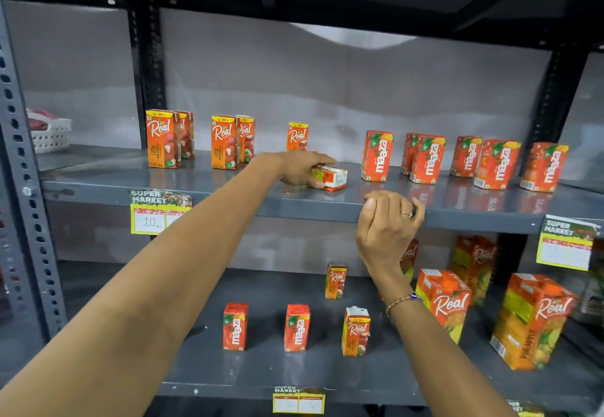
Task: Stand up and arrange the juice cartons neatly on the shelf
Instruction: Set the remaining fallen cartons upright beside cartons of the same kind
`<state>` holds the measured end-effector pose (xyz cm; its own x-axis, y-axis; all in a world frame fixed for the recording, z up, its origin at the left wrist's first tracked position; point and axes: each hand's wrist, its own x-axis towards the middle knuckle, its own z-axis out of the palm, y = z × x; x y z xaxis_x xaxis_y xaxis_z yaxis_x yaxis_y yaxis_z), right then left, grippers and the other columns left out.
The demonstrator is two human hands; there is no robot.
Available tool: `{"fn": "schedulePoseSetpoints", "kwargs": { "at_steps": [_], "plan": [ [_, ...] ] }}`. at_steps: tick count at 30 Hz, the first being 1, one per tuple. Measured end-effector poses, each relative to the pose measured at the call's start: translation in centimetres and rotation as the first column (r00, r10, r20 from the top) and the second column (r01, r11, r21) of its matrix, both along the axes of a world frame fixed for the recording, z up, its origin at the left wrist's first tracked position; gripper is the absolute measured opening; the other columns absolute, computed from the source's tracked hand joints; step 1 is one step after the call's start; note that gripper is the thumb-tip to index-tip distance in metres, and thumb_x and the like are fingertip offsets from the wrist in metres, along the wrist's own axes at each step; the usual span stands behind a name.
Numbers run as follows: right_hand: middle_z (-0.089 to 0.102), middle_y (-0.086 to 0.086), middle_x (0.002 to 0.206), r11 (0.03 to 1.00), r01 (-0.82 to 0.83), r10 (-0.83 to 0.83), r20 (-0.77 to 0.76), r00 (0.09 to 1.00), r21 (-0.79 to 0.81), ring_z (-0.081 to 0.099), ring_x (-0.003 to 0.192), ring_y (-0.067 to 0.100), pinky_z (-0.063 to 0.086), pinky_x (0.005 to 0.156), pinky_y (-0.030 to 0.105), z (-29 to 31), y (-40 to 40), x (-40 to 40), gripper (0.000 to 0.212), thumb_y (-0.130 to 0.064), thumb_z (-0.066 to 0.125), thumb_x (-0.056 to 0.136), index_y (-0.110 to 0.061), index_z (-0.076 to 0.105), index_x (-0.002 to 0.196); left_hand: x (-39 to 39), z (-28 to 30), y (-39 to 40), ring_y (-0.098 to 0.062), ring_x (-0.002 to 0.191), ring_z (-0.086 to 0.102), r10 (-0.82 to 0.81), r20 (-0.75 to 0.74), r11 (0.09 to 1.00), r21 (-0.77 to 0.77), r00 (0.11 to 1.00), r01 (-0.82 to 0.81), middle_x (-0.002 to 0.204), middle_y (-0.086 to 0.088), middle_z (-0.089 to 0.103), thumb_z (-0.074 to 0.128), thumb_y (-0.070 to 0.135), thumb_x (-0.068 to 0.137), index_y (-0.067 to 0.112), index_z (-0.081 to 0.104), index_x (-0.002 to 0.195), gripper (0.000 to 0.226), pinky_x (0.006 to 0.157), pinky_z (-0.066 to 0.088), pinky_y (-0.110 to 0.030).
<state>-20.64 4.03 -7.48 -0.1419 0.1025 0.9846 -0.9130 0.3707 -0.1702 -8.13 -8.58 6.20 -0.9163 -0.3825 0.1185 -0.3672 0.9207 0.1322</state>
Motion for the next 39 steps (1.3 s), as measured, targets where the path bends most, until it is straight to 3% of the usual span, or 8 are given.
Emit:
{"fn": "schedulePoseSetpoints", "kwargs": {
  "at_steps": [6,9,12,15,19,26,31,39],
  "plan": [
    [0.064,0.007,0.087,1.000,-0.001,0.001,0.012,1.000,0.002,0.056,0.082,0.021,0.030,0.097,0.039,0.0,0.1,0.1,0.033,-0.025,0.032,0.095,-0.012,0.060,0.084,1.6,-0.3,0.9,-0.019,0.105,0.054,0.009,-0.506,0.977,0.188,0.862,0.100,0.124,-0.008,0.060,0.054,0.024,0.095,0.011,0.048,0.134,0.041,0.079,0.043,-0.019],
    [0.064,0.008,0.088,1.000,-0.002,0.001,0.023,1.000,0.022,0.057,0.084,0.022,0.030,0.098,0.038,0.1,0.4,0.3,0.035,-0.026,0.031,0.096,-0.011,0.060,0.085,3.2,-0.6,2.3,-0.020,0.092,0.064,0.309,-0.617,0.572,0.729,0.724,0.377,0.102,-0.002,0.065,0.041,0.037,0.099,0.011,0.049,0.127,0.039,0.067,0.057,-0.031],
    [0.064,0.008,0.089,0.999,-0.007,0.005,0.038,0.999,0.049,0.058,0.085,0.023,0.030,0.099,0.039,0.2,0.7,0.5,0.033,-0.025,0.032,0.096,-0.011,0.061,0.087,4.4,-0.9,3.7,-0.028,0.088,0.068,0.468,-0.579,0.211,0.807,0.668,0.552,0.113,-0.009,0.065,0.030,0.050,0.097,0.013,0.049,0.122,0.049,0.067,0.058,-0.050],
    [0.064,0.008,0.090,0.997,-0.021,0.017,0.048,0.999,0.080,0.058,0.086,0.023,0.030,0.100,0.041,0.2,1.0,0.8,0.030,-0.025,0.034,0.096,-0.011,0.059,0.089,5.6,-0.6,5.4,-0.031,0.092,0.066,0.529,-0.567,0.086,0.776,0.631,0.625,0.126,-0.015,0.059,0.032,0.057,0.093,0.012,0.047,0.127,0.058,0.064,0.059,-0.050],
    [0.064,0.009,0.091,0.991,-0.037,0.028,0.067,0.997,0.128,0.058,0.089,0.024,0.029,0.101,0.042,0.2,1.5,0.9,0.036,-0.029,0.029,0.099,-0.011,0.059,0.091,7.8,-0.6,8.0,-0.030,0.107,0.065,0.325,-0.678,0.269,0.734,0.659,0.623,0.119,-0.011,0.065,0.058,0.023,0.092,0.009,0.047,0.128,0.040,0.068,0.059,-0.038],
    [0.066,0.008,0.100,0.985,-0.067,0.050,0.108,0.993,0.158,0.059,0.097,0.024,0.025,0.106,0.042,0.2,1.9,1.2,0.044,-0.034,0.024,0.100,-0.011,0.062,0.097,11.2,-1.2,12.2,-0.030,0.111,0.064,-0.035,-0.747,0.342,0.615,0.664,0.711,0.125,-0.007,0.063,0.058,0.006,0.091,0.016,0.031,0.139,0.056,0.075,0.057,-0.042],
    [0.066,0.009,0.100,0.982,-0.086,0.065,0.128,0.990,0.169,0.060,0.097,0.024,0.027,0.108,0.044,0.3,2.0,1.3,0.044,-0.035,0.024,0.099,-0.011,0.061,0.098,10.6,-0.9,11.8,-0.017,0.107,0.066,0.153,-0.758,0.391,0.636,0.634,0.666,0.120,-0.003,0.062,0.058,0.012,0.089,0.023,0.045,0.128,0.043,0.086,0.056,-0.034],
    [0.065,0.008,0.100,0.982,-0.083,0.072,0.069,0.995,0.169,0.059,0.097,0.024,0.027,0.106,0.042,0.2,2.1,1.1,0.032,-0.029,0.033,0.097,-0.012,0.060,0.097,5.0,-0.1,2.8,-0.019,0.102,0.064,0.516,-0.763,0.761,0.617,0.390,0.200,0.114,-0.004,0.067,0.072,0.010,0.081,0.011,0.058,0.126,0.048,0.083,0.056,-0.034]
  ]
}}
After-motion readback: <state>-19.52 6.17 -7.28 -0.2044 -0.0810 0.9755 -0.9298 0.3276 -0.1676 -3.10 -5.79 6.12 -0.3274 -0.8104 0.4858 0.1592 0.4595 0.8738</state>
